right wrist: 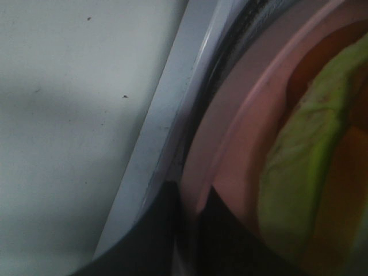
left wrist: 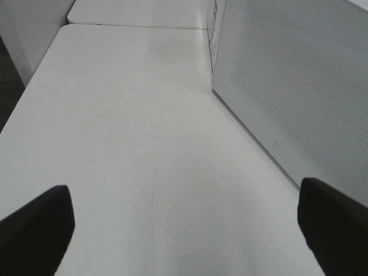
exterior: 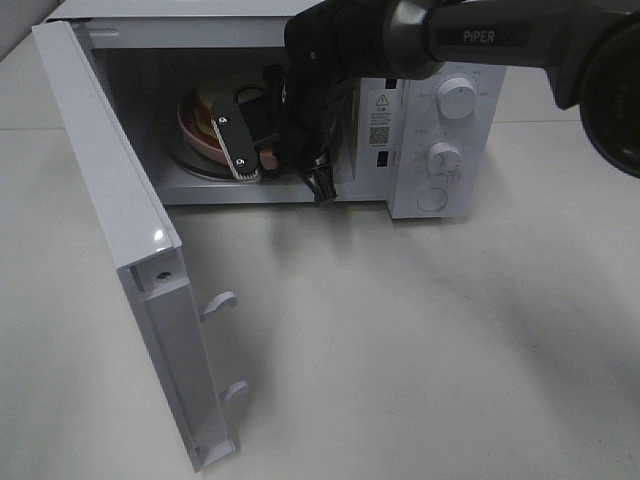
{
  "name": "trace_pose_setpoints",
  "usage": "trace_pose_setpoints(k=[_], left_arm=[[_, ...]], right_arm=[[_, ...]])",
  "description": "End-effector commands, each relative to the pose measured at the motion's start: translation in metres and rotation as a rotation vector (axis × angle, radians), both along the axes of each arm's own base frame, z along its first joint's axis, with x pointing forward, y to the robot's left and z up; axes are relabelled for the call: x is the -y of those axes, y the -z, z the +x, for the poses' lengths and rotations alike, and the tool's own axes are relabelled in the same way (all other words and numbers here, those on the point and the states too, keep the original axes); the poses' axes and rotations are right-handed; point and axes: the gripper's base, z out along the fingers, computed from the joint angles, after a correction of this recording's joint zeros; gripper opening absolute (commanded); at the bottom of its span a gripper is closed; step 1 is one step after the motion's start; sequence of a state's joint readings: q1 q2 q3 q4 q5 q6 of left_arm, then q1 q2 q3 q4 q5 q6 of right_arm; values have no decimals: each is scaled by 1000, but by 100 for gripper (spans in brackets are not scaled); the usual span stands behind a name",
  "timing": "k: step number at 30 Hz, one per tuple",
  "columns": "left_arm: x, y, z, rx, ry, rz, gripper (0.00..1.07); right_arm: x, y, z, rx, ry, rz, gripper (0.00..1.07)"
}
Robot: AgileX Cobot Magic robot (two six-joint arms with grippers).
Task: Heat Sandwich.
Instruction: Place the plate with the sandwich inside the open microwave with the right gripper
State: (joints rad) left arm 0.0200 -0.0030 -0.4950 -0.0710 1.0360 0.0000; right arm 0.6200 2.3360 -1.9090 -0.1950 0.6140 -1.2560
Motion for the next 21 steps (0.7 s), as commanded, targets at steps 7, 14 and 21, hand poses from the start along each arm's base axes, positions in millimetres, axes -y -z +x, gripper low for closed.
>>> trace_pose_setpoints(k=[7, 14, 21], left_arm=[[0, 0, -4, 35, -3, 0, 103], [0, 0, -4, 35, -3, 0, 103], [0, 0, -4, 35, -3, 0, 103]], right_arm=[[-3, -10, 3, 21, 52, 74, 45], [-3, -13, 2, -24, 229, 183, 77], [2, -15, -4, -31, 248, 189, 76]])
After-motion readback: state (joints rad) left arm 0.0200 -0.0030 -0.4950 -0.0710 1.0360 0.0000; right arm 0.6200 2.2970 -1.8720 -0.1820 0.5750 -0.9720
